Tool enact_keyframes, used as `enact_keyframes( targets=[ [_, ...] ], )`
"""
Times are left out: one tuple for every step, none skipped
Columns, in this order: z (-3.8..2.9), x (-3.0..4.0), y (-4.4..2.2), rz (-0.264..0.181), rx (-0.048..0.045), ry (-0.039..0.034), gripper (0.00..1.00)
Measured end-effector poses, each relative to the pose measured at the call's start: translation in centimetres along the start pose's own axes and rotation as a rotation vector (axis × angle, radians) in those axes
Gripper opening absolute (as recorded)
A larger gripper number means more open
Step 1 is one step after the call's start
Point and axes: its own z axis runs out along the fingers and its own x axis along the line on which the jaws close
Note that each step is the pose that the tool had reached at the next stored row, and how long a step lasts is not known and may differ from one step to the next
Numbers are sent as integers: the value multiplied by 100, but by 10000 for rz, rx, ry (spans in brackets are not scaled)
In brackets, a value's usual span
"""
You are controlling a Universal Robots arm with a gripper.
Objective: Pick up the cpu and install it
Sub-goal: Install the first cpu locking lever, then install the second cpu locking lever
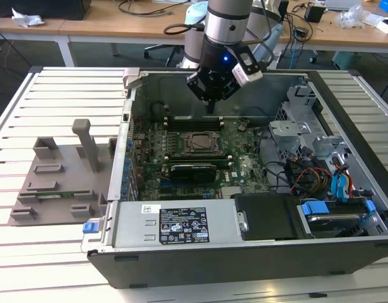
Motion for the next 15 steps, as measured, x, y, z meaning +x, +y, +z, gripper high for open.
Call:
enact_keyframes(
  targets=[
    [-13,1,0,0,1,0,11],
    [-13,1,0,0,-1,-1,11],
    [-13,1,0,0,-1,-1,11],
    [-15,1,0,0,1,-1,11],
    [-17,1,0,0,1,-1,11],
    [-18,1,0,0,0,0,11],
    [-18,1,0,0,1,0,11],
    [-18,1,-1,0,1,0,11],
    [-19,2,-5,1,2,1,11],
    [-17,2,-9,0,0,-1,11],
    [-18,2,-13,0,1,0,11],
    [-17,2,-15,0,1,-1,11],
    [-17,2,-17,1,0,-1,11],
    [-18,3,-19,0,1,0,11],
    [-18,3,-22,0,1,0,11]
  ],
)
